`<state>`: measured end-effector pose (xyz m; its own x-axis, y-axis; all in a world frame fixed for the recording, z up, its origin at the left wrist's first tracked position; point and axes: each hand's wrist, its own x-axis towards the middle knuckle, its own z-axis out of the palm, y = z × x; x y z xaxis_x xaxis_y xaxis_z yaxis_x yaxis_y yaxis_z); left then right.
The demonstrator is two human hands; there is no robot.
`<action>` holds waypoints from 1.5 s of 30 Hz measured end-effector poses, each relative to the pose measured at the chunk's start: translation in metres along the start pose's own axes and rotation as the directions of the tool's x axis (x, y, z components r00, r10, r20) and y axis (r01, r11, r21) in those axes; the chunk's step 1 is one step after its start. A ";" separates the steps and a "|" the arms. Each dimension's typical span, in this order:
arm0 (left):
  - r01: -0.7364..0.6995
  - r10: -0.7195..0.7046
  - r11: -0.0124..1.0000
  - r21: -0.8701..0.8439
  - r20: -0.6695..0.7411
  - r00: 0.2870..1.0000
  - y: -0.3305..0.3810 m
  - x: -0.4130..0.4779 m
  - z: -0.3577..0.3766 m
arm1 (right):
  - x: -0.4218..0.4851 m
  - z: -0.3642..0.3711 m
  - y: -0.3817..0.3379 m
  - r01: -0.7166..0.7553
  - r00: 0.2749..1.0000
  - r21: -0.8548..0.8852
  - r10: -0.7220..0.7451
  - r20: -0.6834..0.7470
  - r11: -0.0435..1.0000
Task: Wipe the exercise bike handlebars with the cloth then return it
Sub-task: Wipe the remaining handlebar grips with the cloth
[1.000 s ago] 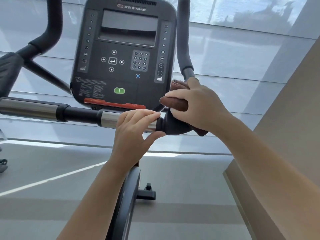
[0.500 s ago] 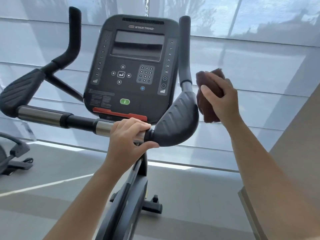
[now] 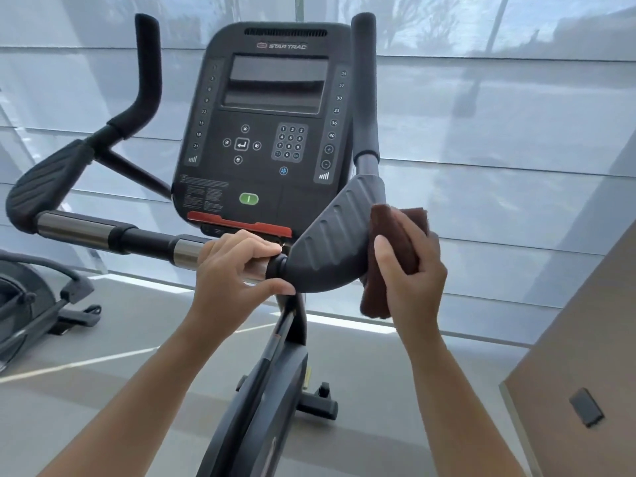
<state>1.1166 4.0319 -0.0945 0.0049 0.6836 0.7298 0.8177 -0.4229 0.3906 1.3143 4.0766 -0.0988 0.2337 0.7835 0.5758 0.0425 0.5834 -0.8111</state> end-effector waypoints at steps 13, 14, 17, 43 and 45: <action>-0.006 0.006 1.000 -0.022 -0.026 1.000 -0.003 -0.002 0.002 | 0.013 0.013 -0.005 -0.164 0.985 -0.037 0.162 -0.051 0.986; -0.007 0.006 1.000 -0.025 -0.031 0.999 -0.003 -0.002 0.001 | 0.006 0.017 -0.008 -0.164 0.983 -0.032 0.160 -0.095 0.986; -0.014 0.013 0.999 -0.036 -0.028 1.000 -0.003 -0.002 0.000 | -0.018 0.032 -0.012 -0.150 0.957 -0.028 0.138 -0.254 0.988; -0.029 0.039 0.995 -0.097 0.107 0.993 -0.010 -0.002 -0.018 | -0.057 0.066 -0.011 -0.050 0.858 -0.083 0.001 -0.514 0.995; -0.017 0.026 0.997 -0.080 0.104 0.994 -0.007 -0.002 -0.017 | -0.049 0.049 -0.009 -0.055 0.903 -0.112 0.001 -0.430 0.992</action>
<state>1.1014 4.0237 -0.0890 0.0858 0.7308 0.6771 0.7686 -0.4810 0.4218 1.2546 4.0434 -0.1145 0.6290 0.6158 0.4746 0.1385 0.5119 -0.8478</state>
